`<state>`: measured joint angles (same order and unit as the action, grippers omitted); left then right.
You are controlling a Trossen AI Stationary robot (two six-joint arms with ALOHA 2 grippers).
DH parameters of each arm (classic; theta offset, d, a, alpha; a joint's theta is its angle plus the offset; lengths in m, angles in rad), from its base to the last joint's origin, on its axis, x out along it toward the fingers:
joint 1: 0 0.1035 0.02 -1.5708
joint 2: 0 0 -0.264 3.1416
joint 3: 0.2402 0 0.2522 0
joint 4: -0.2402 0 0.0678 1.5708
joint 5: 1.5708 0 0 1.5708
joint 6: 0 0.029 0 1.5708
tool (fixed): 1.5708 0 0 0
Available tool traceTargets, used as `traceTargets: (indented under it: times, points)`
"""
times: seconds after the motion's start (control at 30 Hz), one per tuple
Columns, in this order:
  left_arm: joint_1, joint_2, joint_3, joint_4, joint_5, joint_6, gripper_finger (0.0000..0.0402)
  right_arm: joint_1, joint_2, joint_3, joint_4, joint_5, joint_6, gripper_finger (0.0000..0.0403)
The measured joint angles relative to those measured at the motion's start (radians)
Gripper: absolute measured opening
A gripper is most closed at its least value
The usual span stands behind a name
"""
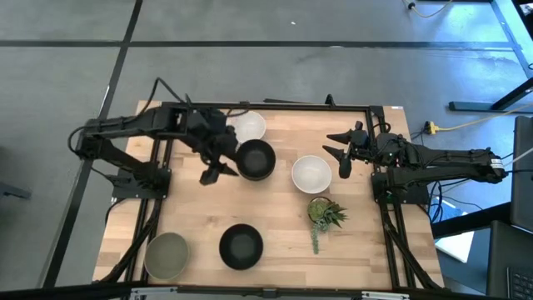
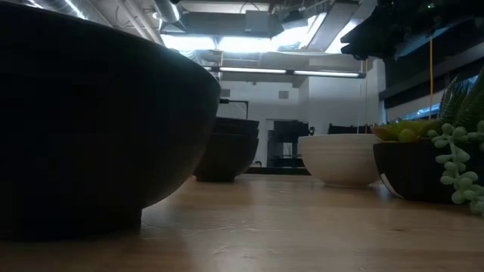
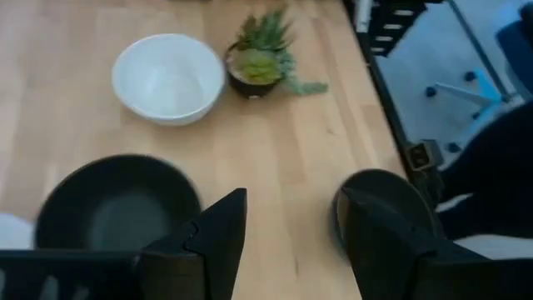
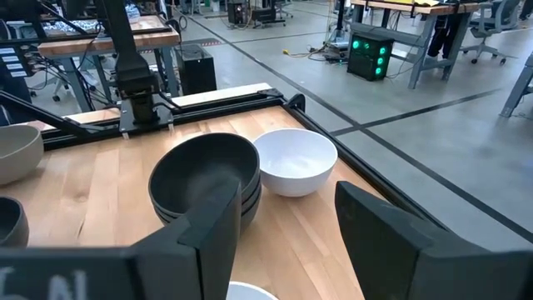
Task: Nest bowls inside each other
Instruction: Stack the bottom black bowl on top of the other top black bowl
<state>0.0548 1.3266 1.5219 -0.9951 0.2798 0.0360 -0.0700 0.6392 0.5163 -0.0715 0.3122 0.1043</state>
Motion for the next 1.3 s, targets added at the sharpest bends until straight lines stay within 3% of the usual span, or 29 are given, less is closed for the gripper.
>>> traceTargets:
  times: [0.23,0.37,0.47,0.6,0.73,1.3]
  points:
    - [-0.086,0.002,0.000,0.003,-0.053,-0.012,0.0185,0.000,0.000,0.000,0.000,-0.002,0.022,0.0198]
    - [-0.136,0.002,-0.026,0.003,-0.151,-0.089,0.0185,0.000,0.000,0.000,-0.001,-0.012,0.028,0.0198]
    - [-0.170,0.007,-0.072,0.004,-0.165,-0.168,0.0185,0.000,0.000,0.000,-0.001,-0.055,0.026,0.0198]
    - [-0.217,0.042,-0.149,0.019,-0.158,-0.266,0.0182,0.001,0.000,0.000,-0.001,-0.088,0.027,0.0198]
    - [-0.265,0.098,-0.209,0.109,-0.087,-0.281,0.0181,0.001,0.001,0.000,-0.001,-0.099,0.047,0.0198]
    - [-0.386,0.359,-0.217,0.156,-0.081,-0.444,0.0180,0.001,0.001,0.000,-0.001,-0.107,0.075,0.0198]
